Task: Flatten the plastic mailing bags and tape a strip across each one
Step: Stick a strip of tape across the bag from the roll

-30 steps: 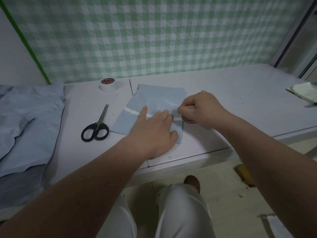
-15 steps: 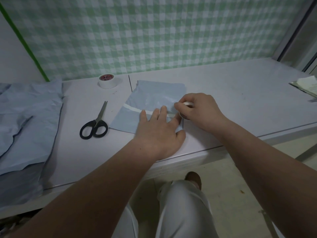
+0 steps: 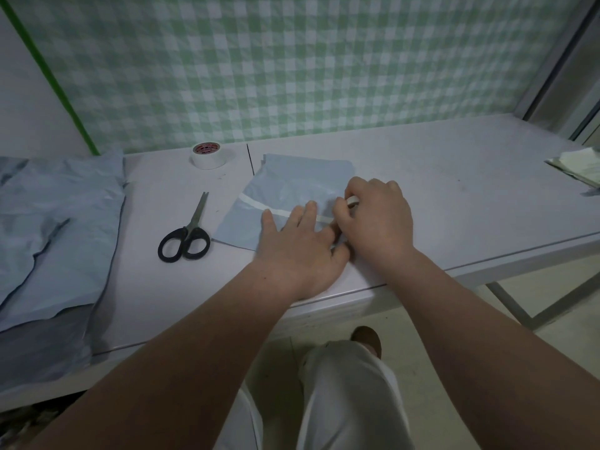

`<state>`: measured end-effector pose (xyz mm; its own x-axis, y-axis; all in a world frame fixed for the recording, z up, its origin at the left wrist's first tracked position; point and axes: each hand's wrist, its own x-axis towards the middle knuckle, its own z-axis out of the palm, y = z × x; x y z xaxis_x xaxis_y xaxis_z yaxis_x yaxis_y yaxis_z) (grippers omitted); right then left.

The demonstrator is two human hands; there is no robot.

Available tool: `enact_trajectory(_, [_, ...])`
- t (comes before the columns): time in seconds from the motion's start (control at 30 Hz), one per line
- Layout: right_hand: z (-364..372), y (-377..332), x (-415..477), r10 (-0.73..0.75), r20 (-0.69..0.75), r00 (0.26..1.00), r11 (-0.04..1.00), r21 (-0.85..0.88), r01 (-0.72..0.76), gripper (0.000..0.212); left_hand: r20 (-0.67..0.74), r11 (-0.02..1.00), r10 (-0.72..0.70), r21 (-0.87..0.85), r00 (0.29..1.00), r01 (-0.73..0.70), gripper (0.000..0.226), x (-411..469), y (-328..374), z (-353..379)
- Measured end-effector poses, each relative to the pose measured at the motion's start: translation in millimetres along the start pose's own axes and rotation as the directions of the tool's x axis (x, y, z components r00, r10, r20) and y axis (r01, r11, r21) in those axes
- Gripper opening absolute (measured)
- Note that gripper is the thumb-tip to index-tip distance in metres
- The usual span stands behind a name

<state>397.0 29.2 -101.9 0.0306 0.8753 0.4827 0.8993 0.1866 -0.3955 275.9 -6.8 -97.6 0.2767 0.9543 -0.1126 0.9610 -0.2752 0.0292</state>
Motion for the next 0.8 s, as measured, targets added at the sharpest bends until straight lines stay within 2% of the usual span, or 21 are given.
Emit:
enact_trajectory(0.13, [5, -5, 1, -0.019, -0.007, 1.000, 0.996, -0.092, 0.019, 0.020, -0.015, 0.997, -0.076, 0.024, 0.997, 0.077, 0.057, 1, -25, 3])
enact_trajectory(0.43, [3, -3, 1, 0.027, -0.006, 1.000, 0.995, -0.095, -0.027, 0.019, -0.019, 0.976, -0.209, 0.056, 0.978, 0.210, 0.056, 3, -81, -5])
enact_trajectory(0.63, [5, 0, -1, 0.024, -0.036, 0.999, 0.998, -0.060, -0.026, 0.020, -0.029, 0.964, -0.248, 0.092, 0.968, 0.249, 0.069, 5, -83, -1])
enact_trajectory(0.73, [5, 1, -2, 0.012, -0.069, 0.998, 1.000, -0.028, -0.014, 0.020, -0.127, 0.940, -0.288, 0.151, 0.949, 0.306, 0.068, 5, -87, -2])
enact_trajectory(0.8, [5, 1, -3, 0.002, -0.090, 0.996, 1.000, -0.013, -0.004, 0.020, -0.218, 0.909, -0.355, 0.148, 0.909, 0.390, 0.056, 0, -93, -4])
